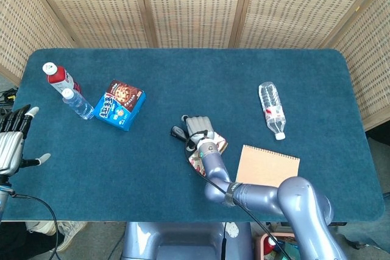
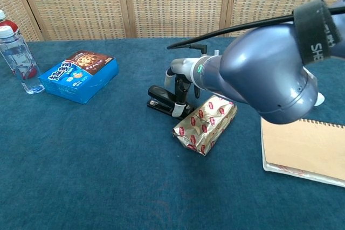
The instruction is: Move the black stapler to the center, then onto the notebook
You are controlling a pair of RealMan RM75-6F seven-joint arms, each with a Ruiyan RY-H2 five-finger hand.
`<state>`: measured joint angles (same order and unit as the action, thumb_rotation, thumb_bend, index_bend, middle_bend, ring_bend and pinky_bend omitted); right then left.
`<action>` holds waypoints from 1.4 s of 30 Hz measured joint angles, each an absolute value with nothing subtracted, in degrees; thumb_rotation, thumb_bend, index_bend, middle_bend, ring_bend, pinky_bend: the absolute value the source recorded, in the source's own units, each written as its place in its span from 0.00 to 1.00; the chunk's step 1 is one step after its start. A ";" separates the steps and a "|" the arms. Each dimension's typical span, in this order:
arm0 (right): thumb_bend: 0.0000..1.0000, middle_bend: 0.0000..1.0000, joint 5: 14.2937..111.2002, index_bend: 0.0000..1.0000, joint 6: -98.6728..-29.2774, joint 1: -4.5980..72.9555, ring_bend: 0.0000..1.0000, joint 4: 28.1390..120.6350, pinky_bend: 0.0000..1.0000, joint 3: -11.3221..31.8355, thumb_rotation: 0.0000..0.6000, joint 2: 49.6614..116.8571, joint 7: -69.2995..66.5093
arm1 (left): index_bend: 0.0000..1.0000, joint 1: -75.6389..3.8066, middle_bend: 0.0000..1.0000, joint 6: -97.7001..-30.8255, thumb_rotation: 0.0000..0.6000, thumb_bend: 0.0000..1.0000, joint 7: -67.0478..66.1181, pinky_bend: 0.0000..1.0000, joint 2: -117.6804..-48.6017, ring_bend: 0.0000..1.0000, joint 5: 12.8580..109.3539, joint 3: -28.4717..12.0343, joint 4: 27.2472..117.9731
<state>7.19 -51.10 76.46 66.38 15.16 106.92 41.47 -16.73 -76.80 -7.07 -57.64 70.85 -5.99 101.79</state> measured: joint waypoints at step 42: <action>0.40 0.64 28.44 0.57 -62.21 65.20 0.56 93.98 0.62 15.06 1.00 87.14 42.16 | 0.00 -16.23 0.00 -74.08 1.00 0.05 -6.08 0.00 -57.00 0.00 73.56 -5.88 102.93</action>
